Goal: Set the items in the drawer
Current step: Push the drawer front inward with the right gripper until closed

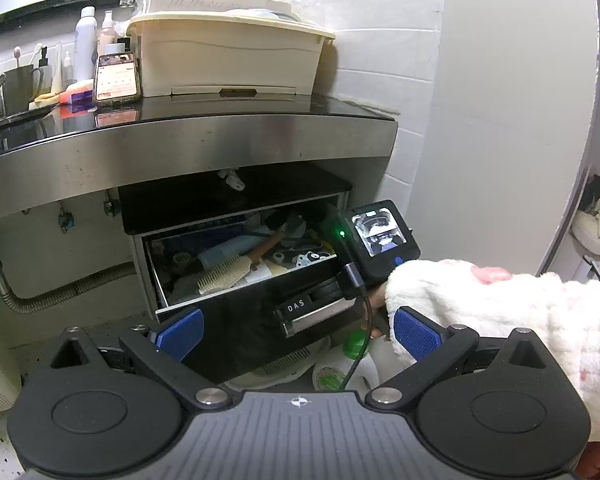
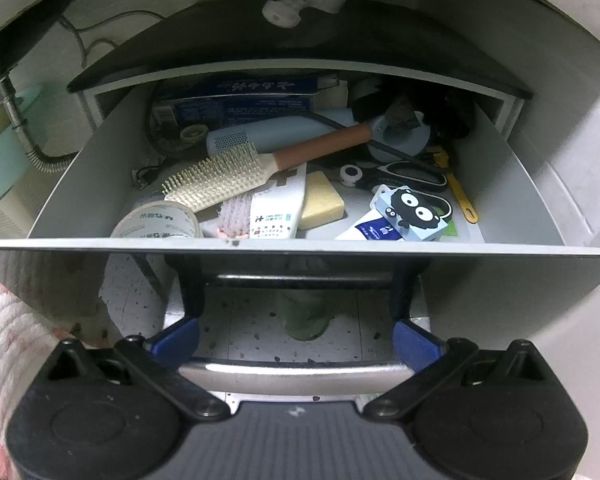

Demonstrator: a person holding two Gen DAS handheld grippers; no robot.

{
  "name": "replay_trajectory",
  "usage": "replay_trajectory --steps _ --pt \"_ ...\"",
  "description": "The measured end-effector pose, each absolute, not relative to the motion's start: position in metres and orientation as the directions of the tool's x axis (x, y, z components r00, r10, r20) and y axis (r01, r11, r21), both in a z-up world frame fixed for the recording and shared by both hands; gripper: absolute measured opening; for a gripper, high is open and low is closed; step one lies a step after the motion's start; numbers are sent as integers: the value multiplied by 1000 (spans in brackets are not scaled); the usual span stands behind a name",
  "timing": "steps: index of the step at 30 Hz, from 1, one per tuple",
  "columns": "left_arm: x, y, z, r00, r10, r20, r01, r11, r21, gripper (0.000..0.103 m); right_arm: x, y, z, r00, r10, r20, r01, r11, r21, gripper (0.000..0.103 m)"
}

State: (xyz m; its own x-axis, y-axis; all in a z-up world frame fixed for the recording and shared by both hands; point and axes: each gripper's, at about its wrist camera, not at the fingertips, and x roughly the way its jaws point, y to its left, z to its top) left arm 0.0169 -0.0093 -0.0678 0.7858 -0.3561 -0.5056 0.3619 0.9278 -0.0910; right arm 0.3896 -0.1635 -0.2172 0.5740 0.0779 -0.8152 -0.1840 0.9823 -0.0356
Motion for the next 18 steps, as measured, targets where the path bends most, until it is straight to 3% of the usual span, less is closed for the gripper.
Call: replay_trajectory --steps 18 --pt "19 -5 -71 785 -341 -517 341 935 -99 103 390 -162 -215 575 78 -815 -184 982 -36 103"
